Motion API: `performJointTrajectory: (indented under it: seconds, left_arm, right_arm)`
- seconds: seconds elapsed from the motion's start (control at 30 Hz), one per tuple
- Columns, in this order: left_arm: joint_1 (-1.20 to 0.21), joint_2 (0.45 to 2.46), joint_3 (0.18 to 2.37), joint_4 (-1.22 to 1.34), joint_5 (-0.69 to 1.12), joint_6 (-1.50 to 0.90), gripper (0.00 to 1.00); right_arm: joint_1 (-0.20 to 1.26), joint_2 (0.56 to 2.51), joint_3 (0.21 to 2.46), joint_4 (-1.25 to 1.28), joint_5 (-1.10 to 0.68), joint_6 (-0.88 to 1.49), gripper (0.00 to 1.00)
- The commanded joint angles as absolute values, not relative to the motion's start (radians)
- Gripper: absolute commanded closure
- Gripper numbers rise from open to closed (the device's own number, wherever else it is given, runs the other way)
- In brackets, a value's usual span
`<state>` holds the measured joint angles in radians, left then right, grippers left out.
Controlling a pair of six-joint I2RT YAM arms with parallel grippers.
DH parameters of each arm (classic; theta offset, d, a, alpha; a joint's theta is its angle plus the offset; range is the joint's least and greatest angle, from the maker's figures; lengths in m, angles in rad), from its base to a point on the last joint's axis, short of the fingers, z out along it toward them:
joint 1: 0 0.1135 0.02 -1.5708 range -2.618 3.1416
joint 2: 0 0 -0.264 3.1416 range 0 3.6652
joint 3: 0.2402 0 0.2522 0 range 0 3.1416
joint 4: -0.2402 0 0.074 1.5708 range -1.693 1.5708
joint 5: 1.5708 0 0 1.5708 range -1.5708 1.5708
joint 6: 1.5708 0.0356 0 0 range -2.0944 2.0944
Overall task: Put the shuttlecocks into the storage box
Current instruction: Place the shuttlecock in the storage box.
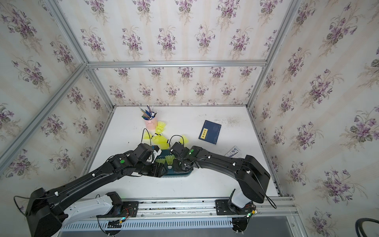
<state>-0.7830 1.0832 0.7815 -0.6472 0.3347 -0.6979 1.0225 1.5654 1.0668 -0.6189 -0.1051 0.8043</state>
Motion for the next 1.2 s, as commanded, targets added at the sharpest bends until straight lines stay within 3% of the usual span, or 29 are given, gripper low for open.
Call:
performJointTrajectory:
  seconds: [0.0, 0.77, 1.17]
  left_arm:
    - [-0.796, 1.073, 0.774, -0.615, 0.291, -0.717, 0.22]
    - [-0.812, 1.072, 0.766, -0.605, 0.284, -0.729, 0.22]
    - [-0.812, 1.091, 0.771, -0.597, 0.288, -0.727, 0.22]
  right_arm:
    - [1.023, 1.574, 1.06, -0.585, -0.108, 0.826, 0.78]
    - [1.02, 1.681, 1.07, -0.562, -0.067, 0.82, 0.78]
    - [1.014, 1.725, 1.078, -0.546, -0.081, 0.807, 0.71]
